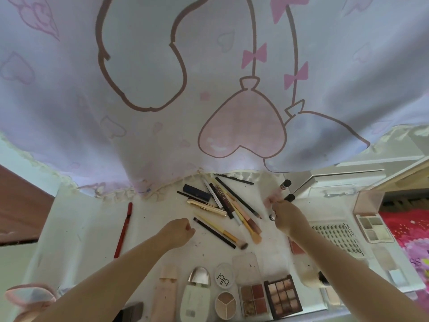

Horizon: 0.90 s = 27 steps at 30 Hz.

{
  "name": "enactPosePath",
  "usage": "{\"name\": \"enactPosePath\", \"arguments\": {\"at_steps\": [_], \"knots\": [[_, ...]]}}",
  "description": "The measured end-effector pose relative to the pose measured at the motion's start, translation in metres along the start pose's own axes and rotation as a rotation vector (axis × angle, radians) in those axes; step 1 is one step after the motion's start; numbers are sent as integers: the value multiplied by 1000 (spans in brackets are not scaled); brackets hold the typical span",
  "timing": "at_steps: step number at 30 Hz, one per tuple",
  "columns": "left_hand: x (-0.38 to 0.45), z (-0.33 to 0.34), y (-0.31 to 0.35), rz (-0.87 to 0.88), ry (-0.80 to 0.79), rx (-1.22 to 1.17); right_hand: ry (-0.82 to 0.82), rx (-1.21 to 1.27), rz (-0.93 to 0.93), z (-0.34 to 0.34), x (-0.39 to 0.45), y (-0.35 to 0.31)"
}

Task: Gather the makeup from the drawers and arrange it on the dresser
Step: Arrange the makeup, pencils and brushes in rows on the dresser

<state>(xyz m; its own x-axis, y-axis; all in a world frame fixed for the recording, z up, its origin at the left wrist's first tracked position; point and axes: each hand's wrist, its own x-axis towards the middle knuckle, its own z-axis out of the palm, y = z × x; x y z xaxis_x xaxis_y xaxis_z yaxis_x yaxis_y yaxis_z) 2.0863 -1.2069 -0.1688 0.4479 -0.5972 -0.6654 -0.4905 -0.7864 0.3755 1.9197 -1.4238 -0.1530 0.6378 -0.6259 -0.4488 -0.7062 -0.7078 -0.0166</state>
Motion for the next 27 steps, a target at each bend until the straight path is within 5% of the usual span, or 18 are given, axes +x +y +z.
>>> {"name": "enactPosePath", "arguments": {"at_steps": [21, 27], "knots": [[-4, 7, -13, -18, 11, -74, 205, -191, -110, -11, -33, -16], [-8, 8, -17, -19, 21, -70, 3, 54, -82, 6, -20, -34]]}}
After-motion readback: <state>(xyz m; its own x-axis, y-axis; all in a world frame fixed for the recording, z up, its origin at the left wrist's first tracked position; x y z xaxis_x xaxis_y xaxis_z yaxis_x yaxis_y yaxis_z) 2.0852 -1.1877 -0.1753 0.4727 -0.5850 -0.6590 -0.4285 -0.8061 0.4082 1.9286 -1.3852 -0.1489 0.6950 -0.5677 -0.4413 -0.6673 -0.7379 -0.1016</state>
